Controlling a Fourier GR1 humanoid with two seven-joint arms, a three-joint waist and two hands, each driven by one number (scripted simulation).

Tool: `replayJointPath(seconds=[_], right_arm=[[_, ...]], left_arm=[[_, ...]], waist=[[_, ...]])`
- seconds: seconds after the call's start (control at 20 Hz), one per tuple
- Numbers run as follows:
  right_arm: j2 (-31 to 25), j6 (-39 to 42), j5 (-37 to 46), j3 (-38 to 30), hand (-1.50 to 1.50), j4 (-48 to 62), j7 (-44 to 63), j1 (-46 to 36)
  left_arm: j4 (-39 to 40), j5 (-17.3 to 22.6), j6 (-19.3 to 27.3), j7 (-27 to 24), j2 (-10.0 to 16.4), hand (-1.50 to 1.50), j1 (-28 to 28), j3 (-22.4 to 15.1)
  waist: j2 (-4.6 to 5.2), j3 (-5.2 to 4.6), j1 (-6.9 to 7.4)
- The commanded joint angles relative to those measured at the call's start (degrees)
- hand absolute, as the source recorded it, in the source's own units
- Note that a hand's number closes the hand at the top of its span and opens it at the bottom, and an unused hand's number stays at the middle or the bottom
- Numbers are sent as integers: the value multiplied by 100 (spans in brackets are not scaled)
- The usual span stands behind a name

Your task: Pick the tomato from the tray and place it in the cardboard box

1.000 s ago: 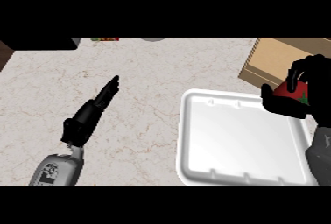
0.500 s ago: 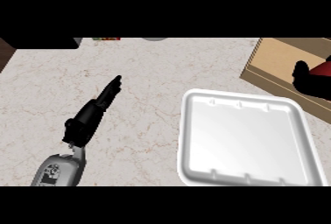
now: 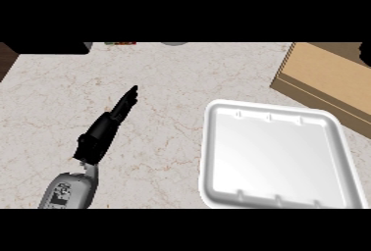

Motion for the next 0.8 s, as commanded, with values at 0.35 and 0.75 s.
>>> replayJointPath(seconds=[0.35,0.75], right_arm=[[-506,-911,66,-418,150,2327,-846,-874],[-691,-2045,590,-310,150,4631,-1803,-1237]], left_arm=[[-48,-61,-93,-69,-102,0,152,-20],[-172,-57,-96,341,-193,0,-178,-25]], waist=[[5,-1,17],[42,4,119]])
